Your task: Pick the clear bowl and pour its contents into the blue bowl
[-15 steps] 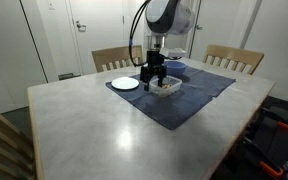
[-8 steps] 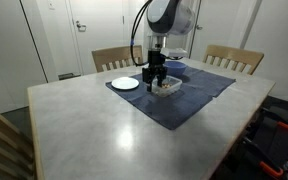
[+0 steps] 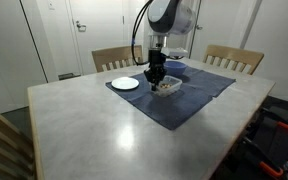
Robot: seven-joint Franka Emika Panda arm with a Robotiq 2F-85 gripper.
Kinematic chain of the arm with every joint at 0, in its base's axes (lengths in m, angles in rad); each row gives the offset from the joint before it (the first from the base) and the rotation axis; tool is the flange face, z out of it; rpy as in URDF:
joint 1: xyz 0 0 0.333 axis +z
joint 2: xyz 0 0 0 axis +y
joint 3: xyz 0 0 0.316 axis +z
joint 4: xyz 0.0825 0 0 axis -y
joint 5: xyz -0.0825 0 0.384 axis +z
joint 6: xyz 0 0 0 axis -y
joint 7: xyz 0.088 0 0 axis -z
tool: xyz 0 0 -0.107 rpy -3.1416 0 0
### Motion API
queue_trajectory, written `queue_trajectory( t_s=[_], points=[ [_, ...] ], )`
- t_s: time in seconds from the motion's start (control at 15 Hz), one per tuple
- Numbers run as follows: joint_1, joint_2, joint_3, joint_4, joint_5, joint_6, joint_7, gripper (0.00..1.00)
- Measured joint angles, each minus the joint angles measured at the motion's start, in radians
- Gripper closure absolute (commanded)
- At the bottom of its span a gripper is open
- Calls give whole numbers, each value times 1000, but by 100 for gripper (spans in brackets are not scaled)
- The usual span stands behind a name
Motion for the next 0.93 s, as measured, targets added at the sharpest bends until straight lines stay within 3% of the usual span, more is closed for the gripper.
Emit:
queue_trajectory(
  t_s=[0.93],
  points=[
    [-13, -8, 0, 34, 0, -65, 2, 98]
  ],
)
